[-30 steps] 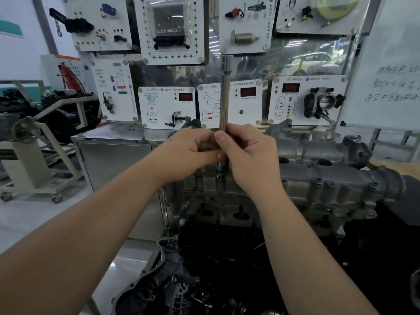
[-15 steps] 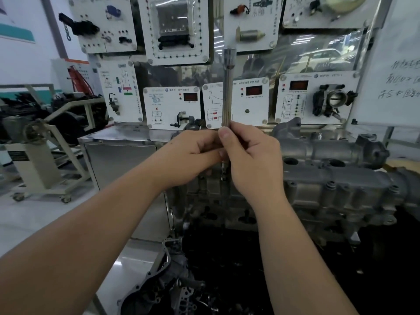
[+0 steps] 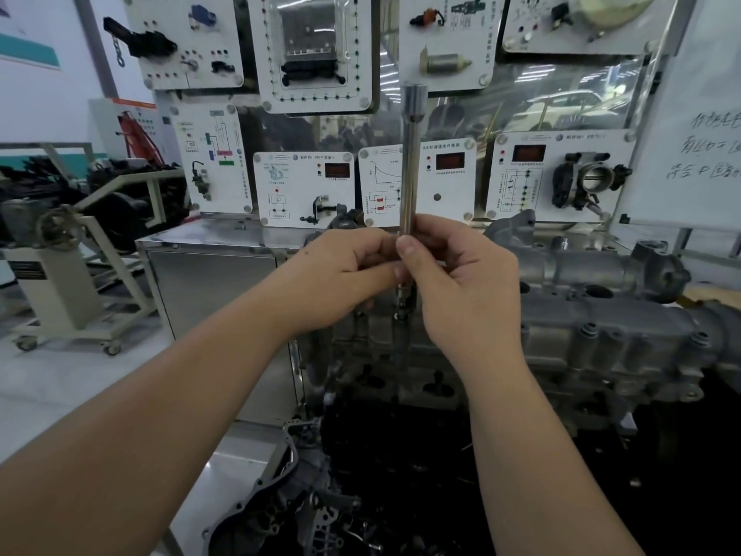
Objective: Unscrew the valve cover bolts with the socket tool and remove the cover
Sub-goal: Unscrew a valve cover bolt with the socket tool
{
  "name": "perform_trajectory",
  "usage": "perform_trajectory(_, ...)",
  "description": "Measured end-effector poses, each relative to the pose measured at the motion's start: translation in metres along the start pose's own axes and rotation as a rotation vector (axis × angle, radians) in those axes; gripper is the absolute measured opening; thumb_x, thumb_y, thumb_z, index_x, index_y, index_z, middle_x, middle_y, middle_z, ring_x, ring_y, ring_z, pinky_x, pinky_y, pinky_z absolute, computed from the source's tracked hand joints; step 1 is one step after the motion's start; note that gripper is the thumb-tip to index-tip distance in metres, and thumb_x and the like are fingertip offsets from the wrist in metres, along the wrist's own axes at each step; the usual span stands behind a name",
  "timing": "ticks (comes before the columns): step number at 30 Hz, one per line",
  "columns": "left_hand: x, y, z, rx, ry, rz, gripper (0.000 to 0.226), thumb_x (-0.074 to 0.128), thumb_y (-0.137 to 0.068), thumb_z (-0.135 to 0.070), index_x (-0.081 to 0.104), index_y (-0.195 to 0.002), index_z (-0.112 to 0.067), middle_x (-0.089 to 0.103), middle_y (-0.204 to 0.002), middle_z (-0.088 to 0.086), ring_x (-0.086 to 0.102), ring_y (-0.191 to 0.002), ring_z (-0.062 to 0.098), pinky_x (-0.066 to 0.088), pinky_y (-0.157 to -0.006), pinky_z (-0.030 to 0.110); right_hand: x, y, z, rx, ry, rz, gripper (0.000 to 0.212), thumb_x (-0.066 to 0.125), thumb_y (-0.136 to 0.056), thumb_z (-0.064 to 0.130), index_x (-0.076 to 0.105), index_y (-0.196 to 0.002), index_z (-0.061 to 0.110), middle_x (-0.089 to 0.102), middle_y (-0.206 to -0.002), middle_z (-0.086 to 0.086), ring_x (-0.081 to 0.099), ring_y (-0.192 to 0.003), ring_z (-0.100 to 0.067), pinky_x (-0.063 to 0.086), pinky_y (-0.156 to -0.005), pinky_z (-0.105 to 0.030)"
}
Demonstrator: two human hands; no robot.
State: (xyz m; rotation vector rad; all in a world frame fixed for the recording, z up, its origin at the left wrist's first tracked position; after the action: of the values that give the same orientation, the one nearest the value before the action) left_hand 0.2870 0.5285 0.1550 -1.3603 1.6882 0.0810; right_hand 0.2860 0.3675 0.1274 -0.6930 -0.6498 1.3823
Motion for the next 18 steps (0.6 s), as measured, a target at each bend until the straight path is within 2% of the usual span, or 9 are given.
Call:
perform_trajectory(2, 0.001, 0.000, -0.002, 0.018, -0.036, 0.011, 0.013, 0.060, -0.101, -0.033, 0.071, -0.108, -0.034, 0.072, -0.085, -0.016, 0.063, -0.070, -0.003, 0.050, -0.066, 0.016, -0.004, -0.001, 0.001, 0.029, 0.001, 0.014, 0.026, 0.069, -0.095, 0.011, 0.073, -0.119, 0.021, 0.075, -0.096, 0.018, 0.071, -0.092, 0.004, 0.055, -0.082, -0.013)
perform_trajectory(4, 0.001, 0.000, -0.005, 0.050, -0.072, 0.007, 0.013, 0.059, -0.099, -0.037, 0.071, -0.103, -0.038, 0.070, -0.087, -0.022, 0.063, -0.076, -0.005, 0.048, -0.070, 0.013, -0.005, -0.001, 0.003, 0.022, 0.015, 0.022, 0.027, 0.070, -0.095, 0.016, 0.072, -0.120, 0.025, 0.075, -0.099, 0.019, 0.070, -0.096, 0.003, 0.056, -0.082, -0.016)
perform_trajectory(7, 0.001, 0.000, -0.009, 0.046, -0.109, 0.024, 0.024, 0.057, -0.095, -0.038, 0.064, -0.090, -0.060, 0.070, -0.090, -0.025, 0.068, -0.078, 0.008, 0.056, -0.072, 0.026, 0.000, 0.003, 0.006, -0.005, 0.092, -0.002, 0.019, 0.072, -0.089, 0.033, 0.069, -0.104, 0.045, 0.073, -0.095, 0.021, 0.069, -0.095, -0.001, 0.060, -0.082, -0.027)
perform_trajectory(9, 0.002, -0.001, -0.007, 0.030, -0.098, 0.025, 0.021, 0.059, -0.097, -0.035, 0.068, -0.101, -0.053, 0.073, -0.093, -0.016, 0.069, -0.083, 0.017, 0.057, -0.078, 0.036, 0.003, 0.004, 0.005, 0.010, 0.115, -0.053, 0.015, 0.071, -0.088, 0.036, 0.069, -0.098, 0.046, 0.072, -0.091, 0.016, 0.068, -0.091, -0.007, 0.060, -0.082, -0.038)
perform_trajectory(11, 0.002, -0.002, -0.005, 0.016, -0.089, 0.024, 0.017, 0.061, -0.100, -0.032, 0.071, -0.110, -0.042, 0.074, -0.093, -0.007, 0.070, -0.084, 0.021, 0.058, -0.079, 0.041, 0.004, 0.005, 0.004, 0.020, 0.148, -0.085, 0.016, 0.069, -0.089, 0.035, 0.075, -0.104, 0.034, 0.071, -0.092, 0.012, 0.068, -0.091, -0.011, 0.059, -0.082, -0.044)
perform_trajectory(13, 0.002, -0.001, -0.004, 0.021, -0.072, 0.017, 0.014, 0.060, -0.101, -0.032, 0.070, -0.103, -0.041, 0.073, -0.083, -0.011, 0.068, -0.072, 0.011, 0.057, -0.067, 0.028, 0.005, 0.006, 0.004, -0.007, 0.211, -0.094, 0.024, 0.065, -0.091, 0.036, 0.076, -0.110, 0.026, 0.071, -0.094, 0.012, 0.068, -0.092, -0.010, 0.059, -0.082, -0.042)
perform_trajectory(15, 0.001, 0.000, -0.006, 0.024, -0.058, 0.013, 0.015, 0.058, -0.103, -0.031, 0.069, -0.097, -0.040, 0.068, -0.073, -0.011, 0.059, -0.059, 0.001, 0.047, -0.056, 0.015, 0.005, 0.007, 0.005, -0.020, 0.218, -0.085, 0.029, 0.063, -0.093, 0.034, 0.073, -0.119, 0.027, 0.072, -0.098, 0.014, 0.068, -0.093, -0.006, 0.059, -0.084, -0.037)
perform_trajectory(18, 0.001, 0.001, -0.008, 0.034, -0.068, 0.008, 0.017, 0.058, -0.102, -0.031, 0.067, -0.099, -0.045, 0.070, -0.081, -0.006, 0.062, -0.066, 0.009, 0.048, -0.058, 0.021, 0.003, 0.007, 0.004, 0.019, 0.168, -0.064, 0.041, 0.065, -0.093, 0.032, 0.064, -0.134, 0.030, 0.073, -0.097, 0.019, 0.070, -0.090, 0.000, 0.060, -0.085, -0.028)
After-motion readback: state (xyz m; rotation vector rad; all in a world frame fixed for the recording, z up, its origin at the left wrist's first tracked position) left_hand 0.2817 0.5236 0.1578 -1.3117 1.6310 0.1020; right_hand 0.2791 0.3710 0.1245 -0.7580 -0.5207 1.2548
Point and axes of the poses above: each hand's wrist, its own y-axis away from the middle knuckle, its own x-axis out of the palm, z = x × y, the point moved 1 cm from there along -y, towards the middle knuckle
